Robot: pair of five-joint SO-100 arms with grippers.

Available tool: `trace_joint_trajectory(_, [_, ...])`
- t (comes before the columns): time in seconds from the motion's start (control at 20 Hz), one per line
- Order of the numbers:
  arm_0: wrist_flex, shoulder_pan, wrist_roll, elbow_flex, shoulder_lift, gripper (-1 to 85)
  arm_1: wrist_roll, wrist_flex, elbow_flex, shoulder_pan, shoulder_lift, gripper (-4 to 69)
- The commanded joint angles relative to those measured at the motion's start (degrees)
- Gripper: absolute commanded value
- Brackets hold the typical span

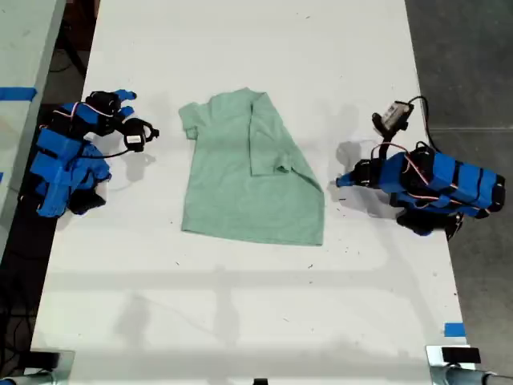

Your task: Fold t shirt

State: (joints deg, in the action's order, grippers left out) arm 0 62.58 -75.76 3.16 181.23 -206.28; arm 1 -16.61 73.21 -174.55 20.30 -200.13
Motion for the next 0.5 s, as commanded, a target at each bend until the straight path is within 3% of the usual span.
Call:
trace_joint_trajectory(0.0, [-0.2, -0.7, 0.4, -0.6, -0.4, 11.7, 2.8, 0.4, -3.4, 0.3, -0.8, 0.3])
trace_joint_trajectory(0.45, [-0.2, -0.7, 0.4, -0.6, -0.4, 11.7, 3.2, 0.9, -3.4, 0.4, -0.8, 0.3])
